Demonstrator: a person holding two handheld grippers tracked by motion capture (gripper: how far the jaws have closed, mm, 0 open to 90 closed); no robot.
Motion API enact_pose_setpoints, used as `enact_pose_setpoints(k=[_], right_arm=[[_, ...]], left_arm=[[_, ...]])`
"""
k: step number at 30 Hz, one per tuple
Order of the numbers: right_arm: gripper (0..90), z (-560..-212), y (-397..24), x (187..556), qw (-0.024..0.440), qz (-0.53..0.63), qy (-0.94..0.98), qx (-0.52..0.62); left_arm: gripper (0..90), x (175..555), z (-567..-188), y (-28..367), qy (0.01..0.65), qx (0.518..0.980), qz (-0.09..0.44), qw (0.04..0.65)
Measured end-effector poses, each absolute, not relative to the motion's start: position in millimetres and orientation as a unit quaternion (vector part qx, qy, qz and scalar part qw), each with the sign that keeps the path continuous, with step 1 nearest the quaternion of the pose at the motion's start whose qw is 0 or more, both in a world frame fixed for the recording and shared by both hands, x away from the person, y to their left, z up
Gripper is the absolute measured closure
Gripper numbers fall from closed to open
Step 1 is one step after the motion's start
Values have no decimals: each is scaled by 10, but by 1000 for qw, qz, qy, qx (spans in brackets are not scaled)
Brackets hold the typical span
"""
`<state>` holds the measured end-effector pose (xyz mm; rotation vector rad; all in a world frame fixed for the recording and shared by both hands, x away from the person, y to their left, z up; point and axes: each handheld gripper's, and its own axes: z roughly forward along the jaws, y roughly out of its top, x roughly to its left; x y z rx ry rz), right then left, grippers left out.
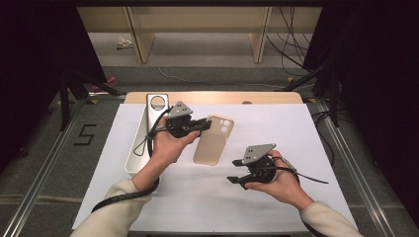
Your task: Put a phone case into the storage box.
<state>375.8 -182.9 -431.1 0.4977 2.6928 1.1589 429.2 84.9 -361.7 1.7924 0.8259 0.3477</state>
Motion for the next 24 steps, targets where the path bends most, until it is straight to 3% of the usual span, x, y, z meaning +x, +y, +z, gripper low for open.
enact_pose_setpoints(k=[7, 17, 24], right_arm=[[401, -4307, -1922, 3783, 89, 383, 900, 189], [326, -4306, -1962, 3809, 95, 369, 900, 213], [205, -4308, -1994, 3805, 105, 379, 892, 223]], left_arm=[[811, 4280, -3564, 990, 350, 745, 153, 547], [809, 4274, -3516, 1057, 348, 740, 159, 552], [809, 4287, -3443, 1138, 342, 735, 171, 560]])
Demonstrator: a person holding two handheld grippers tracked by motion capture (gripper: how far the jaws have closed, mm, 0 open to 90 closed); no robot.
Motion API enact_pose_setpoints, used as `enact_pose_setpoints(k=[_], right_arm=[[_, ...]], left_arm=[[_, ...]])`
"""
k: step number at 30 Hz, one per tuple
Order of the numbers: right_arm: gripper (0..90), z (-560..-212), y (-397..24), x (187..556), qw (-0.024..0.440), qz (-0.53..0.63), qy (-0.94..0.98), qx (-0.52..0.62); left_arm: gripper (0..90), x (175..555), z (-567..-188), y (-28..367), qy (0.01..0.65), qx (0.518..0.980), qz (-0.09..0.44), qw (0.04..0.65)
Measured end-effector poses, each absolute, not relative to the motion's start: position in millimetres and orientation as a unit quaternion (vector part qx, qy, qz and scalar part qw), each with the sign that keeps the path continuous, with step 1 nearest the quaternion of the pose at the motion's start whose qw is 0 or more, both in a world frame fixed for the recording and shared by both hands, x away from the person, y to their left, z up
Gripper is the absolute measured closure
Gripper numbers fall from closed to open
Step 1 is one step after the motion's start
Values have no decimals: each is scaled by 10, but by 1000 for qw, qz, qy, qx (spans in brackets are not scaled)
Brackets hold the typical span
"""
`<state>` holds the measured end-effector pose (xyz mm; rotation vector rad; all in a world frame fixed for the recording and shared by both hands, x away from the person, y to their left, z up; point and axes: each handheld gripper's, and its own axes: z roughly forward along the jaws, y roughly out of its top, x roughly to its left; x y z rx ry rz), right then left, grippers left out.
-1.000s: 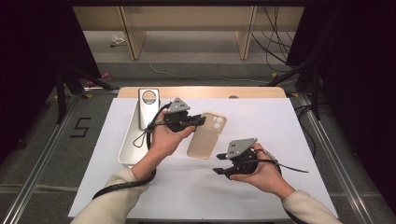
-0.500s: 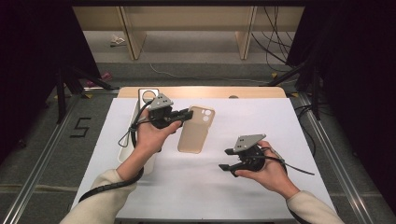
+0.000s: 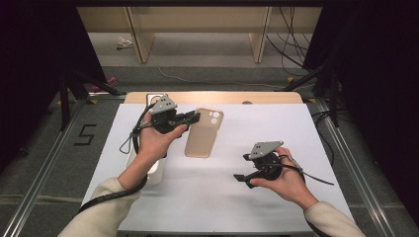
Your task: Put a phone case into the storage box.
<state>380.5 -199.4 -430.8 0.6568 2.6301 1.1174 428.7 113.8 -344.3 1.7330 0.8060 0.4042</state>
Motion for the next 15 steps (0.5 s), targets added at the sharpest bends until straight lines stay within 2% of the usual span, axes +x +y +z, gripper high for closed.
enact_pose_setpoints(k=[15], right_arm=[[191, -4299, -2174, 3797, 115, 395, 878, 245]], left_arm=[[809, 4308, -3304, 1446, 346, 717, 198, 571]])
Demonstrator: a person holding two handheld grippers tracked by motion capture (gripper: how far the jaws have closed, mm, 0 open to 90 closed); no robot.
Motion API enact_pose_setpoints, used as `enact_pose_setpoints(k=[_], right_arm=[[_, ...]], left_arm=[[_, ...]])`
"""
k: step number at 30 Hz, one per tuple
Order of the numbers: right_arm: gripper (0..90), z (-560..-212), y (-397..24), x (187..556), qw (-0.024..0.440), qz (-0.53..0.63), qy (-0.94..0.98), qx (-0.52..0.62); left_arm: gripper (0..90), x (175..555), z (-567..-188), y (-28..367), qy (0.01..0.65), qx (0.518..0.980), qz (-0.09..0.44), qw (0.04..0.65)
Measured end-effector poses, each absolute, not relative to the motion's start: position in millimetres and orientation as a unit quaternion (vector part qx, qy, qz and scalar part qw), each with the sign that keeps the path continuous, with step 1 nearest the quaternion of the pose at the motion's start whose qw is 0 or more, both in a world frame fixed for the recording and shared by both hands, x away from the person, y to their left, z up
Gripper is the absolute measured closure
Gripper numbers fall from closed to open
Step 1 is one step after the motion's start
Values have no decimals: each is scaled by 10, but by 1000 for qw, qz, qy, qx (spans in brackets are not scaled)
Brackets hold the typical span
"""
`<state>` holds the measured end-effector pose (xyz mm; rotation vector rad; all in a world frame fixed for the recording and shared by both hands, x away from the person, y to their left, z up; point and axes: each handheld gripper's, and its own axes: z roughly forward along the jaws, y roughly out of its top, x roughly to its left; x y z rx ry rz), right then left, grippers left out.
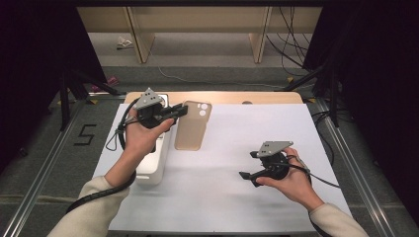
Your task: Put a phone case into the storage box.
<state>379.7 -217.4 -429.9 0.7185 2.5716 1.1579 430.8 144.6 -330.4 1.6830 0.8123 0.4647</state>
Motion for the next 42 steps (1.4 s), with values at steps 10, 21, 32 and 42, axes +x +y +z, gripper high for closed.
enact_pose_setpoints(k=[10, 21, 32, 42], right_arm=[[192, -4291, -2274, 3768, 121, 407, 867, 261], [192, -4299, -2335, 3739, 120, 412, 862, 269], [191, -4304, -2363, 3711, 121, 414, 860, 272], [191, -4311, -2387, 3699, 120, 415, 858, 277]], left_arm=[[809, 4316, -3240, 1615, 350, 707, 212, 576], [810, 4341, -3219, 1763, 351, 705, 224, 574], [810, 4378, -3212, 1914, 354, 703, 232, 572], [810, 4399, -3189, 2031, 352, 704, 244, 567]])
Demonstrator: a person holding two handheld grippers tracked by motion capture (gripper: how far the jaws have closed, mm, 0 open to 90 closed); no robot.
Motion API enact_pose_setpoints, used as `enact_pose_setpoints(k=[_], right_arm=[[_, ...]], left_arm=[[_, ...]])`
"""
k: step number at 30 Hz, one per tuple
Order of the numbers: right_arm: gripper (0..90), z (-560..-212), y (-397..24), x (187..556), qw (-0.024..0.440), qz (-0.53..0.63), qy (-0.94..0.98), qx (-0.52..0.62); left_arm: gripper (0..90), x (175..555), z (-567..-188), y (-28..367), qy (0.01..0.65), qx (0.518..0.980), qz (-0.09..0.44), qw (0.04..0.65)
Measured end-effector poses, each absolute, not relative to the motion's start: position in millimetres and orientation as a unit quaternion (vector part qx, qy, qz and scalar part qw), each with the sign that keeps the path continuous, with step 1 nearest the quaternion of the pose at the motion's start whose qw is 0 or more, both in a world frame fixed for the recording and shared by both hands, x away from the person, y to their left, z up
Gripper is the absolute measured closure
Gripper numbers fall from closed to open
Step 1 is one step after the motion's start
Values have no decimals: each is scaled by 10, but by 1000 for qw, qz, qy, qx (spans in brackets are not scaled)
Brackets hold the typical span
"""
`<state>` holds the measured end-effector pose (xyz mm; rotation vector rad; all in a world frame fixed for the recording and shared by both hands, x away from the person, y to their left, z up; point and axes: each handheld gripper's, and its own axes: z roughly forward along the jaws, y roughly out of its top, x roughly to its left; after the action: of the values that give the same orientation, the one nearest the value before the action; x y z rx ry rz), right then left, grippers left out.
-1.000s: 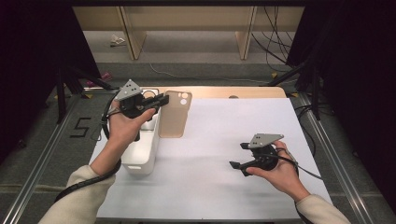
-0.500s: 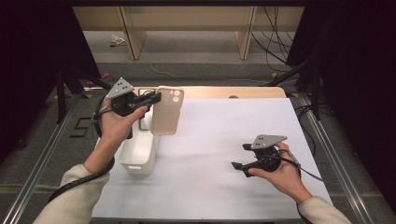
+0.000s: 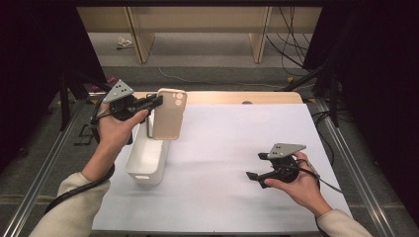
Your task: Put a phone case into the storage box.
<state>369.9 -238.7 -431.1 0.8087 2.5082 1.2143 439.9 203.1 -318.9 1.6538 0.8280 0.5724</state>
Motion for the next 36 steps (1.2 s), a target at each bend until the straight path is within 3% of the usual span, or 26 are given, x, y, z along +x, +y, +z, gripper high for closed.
enact_pose_setpoints(k=[36], right_arm=[[190, -4314, -2446, 3673, 118, 419, 854, 284]], left_arm=[[810, 4542, -3203, 2340, 361, 697, 264, 561]])
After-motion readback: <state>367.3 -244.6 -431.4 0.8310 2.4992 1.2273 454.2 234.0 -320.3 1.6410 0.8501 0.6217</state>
